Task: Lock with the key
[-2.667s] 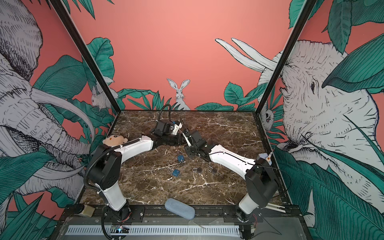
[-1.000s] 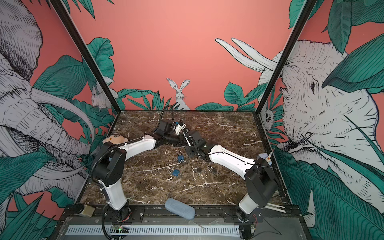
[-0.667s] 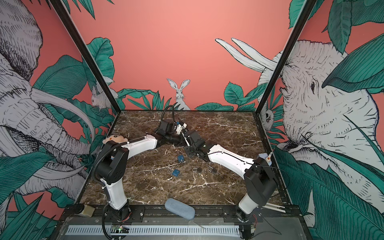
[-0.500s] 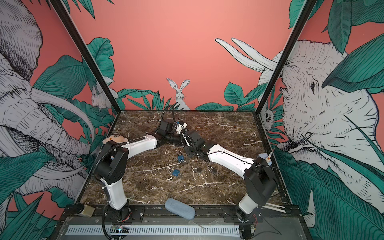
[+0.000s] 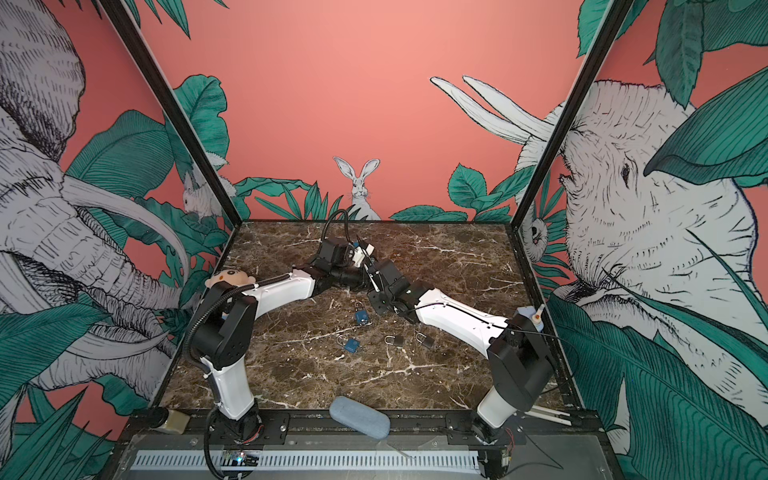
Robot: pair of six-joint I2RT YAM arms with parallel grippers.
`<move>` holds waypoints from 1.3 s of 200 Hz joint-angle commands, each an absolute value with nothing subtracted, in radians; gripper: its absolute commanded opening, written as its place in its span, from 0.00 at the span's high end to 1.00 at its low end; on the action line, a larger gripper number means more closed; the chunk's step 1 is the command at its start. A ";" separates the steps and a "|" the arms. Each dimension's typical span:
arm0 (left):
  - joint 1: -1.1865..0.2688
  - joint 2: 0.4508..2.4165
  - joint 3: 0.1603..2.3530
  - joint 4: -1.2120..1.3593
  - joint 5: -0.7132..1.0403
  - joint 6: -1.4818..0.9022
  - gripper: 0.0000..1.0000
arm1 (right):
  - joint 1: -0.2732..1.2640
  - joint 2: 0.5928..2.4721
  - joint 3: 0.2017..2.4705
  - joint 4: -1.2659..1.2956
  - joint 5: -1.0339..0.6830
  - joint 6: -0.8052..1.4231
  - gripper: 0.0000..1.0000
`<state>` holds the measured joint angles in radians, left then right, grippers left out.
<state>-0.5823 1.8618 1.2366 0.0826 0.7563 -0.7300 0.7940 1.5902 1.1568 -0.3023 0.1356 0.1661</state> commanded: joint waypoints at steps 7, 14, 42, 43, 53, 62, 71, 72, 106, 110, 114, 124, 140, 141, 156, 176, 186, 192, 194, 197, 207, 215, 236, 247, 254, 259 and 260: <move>-0.593 1.794 1.208 0.135 0.708 -0.736 1.00 | 0.806 1.542 1.138 -0.221 0.139 0.154 0.78; -0.593 1.791 1.205 0.144 0.705 -0.742 1.00 | 0.807 1.539 1.133 -0.216 0.137 0.157 0.72; -0.592 1.777 1.185 0.187 0.682 -0.772 1.00 | 0.804 1.515 1.102 -0.192 0.131 0.173 0.50; -0.592 1.776 1.184 0.188 0.681 -0.772 1.00 | 0.804 1.515 1.101 -0.192 0.131 0.174 0.49; -0.590 1.771 1.183 0.187 0.672 -0.774 1.00 | 0.802 1.500 1.089 -0.189 0.132 0.179 0.44; -0.589 1.766 1.179 0.187 0.663 -0.772 1.00 | 0.799 1.486 1.077 -0.187 0.126 0.183 0.40; -0.588 1.761 1.177 0.187 0.655 -0.773 1.00 | 0.796 1.470 1.063 -0.187 0.122 0.188 0.37; -0.588 1.760 1.177 0.187 0.654 -0.773 1.00 | 0.794 1.469 1.061 -0.187 0.122 0.188 0.37; -0.586 1.752 1.171 0.190 0.635 -0.778 1.00 | 0.771 1.407 1.003 -0.175 0.097 0.204 0.34; -0.586 1.752 1.170 0.190 0.633 -0.780 1.00 | 0.767 1.398 0.996 -0.175 0.092 0.205 0.34; -0.586 1.750 1.171 0.192 0.632 -0.780 1.00 | 0.764 1.392 0.991 -0.175 0.086 0.206 0.34; -0.586 1.747 1.171 0.193 0.625 -0.784 1.00 | 0.746 1.365 0.966 -0.171 0.057 0.225 0.34; -0.586 1.741 1.169 0.198 0.618 -0.799 1.00 | 0.694 1.315 0.905 -0.125 -0.033 0.263 0.34; -0.586 1.740 1.169 0.199 0.618 -0.800 1.00 | 0.690 1.311 0.901 -0.121 -0.039 0.264 0.35; -0.586 1.731 1.167 0.208 0.610 -0.817 1.00 | 0.618 1.264 0.840 -0.053 -0.149 0.306 0.36; -0.587 1.714 1.167 0.221 0.609 -0.841 1.00 | 0.549 1.225 0.780 0.037 -0.274 0.333 0.37; -0.586 1.705 1.167 0.232 0.576 -0.856 1.00 | 0.529 1.219 0.761 0.078 -0.318 0.338 0.38; -0.587 1.701 1.167 0.236 0.573 -0.865 1.00 | 0.523 1.221 0.755 0.096 -0.334 0.340 0.38; -0.586 1.699 1.168 0.237 0.571 -0.867 1.00 | 0.521 1.221 0.753 0.102 -0.338 0.340 0.38; -0.586 1.698 1.169 0.238 0.570 -0.871 1.00 | 0.519 1.224 0.751 0.109 -0.343 0.341 0.39; -0.587 1.692 1.170 0.248 0.569 -0.887 1.00 | 0.514 1.233 0.742 0.138 -0.360 0.345 0.39; -0.588 1.688 1.172 0.252 0.568 -0.897 1.00 | 0.511 1.240 0.738 0.165 -0.370 0.346 0.39; -0.587 1.680 1.172 0.266 0.565 -0.935 1.00 | 0.511 1.266 0.732 0.238 -0.409 0.351 0.40; -0.588 1.677 1.173 0.278 0.567 -0.958 1.00 | 0.510 1.278 0.735 0.264 -0.423 0.349 0.41; -0.588 1.677 1.176 0.285 0.570 -0.973 1.00 | 0.511 1.285 0.738 0.275 -0.424 0.344 0.42; -0.587 1.677 1.178 0.287 0.572 -0.985 1.00 | 0.511 1.289 0.740 0.281 -0.428 0.341 0.42; -0.586 1.677 1.178 0.288 0.572 -0.986 1.00 | 0.511 1.289 0.740 0.283 -0.429 0.341 0.42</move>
